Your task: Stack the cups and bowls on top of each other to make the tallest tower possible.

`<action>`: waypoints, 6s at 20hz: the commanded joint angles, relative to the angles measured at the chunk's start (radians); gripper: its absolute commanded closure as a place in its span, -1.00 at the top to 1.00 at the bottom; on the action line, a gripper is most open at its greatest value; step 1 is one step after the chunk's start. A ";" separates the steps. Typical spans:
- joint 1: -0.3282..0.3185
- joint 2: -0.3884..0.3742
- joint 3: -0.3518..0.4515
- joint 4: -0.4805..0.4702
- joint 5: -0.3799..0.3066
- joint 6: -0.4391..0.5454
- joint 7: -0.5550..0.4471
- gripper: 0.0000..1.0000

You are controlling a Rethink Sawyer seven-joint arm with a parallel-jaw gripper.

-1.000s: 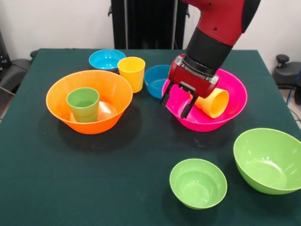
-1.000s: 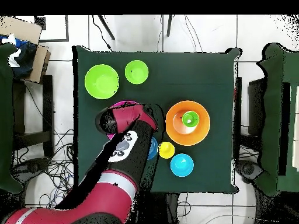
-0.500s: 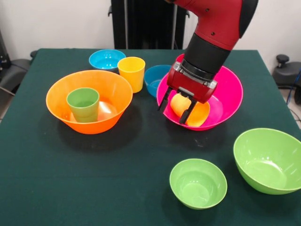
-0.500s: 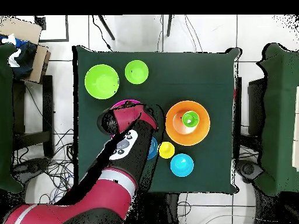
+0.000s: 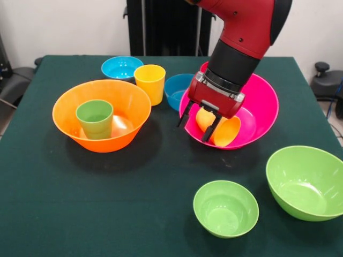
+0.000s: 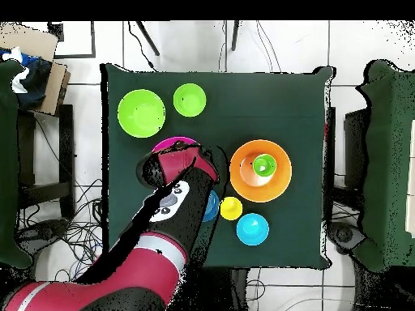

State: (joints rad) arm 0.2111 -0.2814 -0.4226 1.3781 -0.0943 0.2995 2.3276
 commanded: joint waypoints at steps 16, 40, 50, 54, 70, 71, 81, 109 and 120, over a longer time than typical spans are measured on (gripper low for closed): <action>-0.086 -0.188 0.239 0.120 -0.065 0.115 -0.158 1.00; -0.123 -0.245 0.272 0.235 -0.099 0.080 0.144 1.00; -0.028 -0.226 0.161 0.226 0.041 0.106 0.226 1.00; 0.009 -0.224 0.133 0.220 0.092 0.126 0.231 1.00; 0.139 -0.161 0.016 0.134 0.277 0.243 0.243 1.00; 0.145 -0.153 0.009 0.124 0.288 0.249 0.246 1.00; 0.165 -0.058 -0.042 0.034 0.358 0.246 0.244 1.00; 0.176 0.061 -0.115 -0.138 0.500 0.292 0.211 1.00; 0.192 0.102 -0.152 -0.160 0.524 0.284 0.224 1.00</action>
State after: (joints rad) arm 0.3857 -0.2132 -0.6327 1.2705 0.4068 0.4895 2.3280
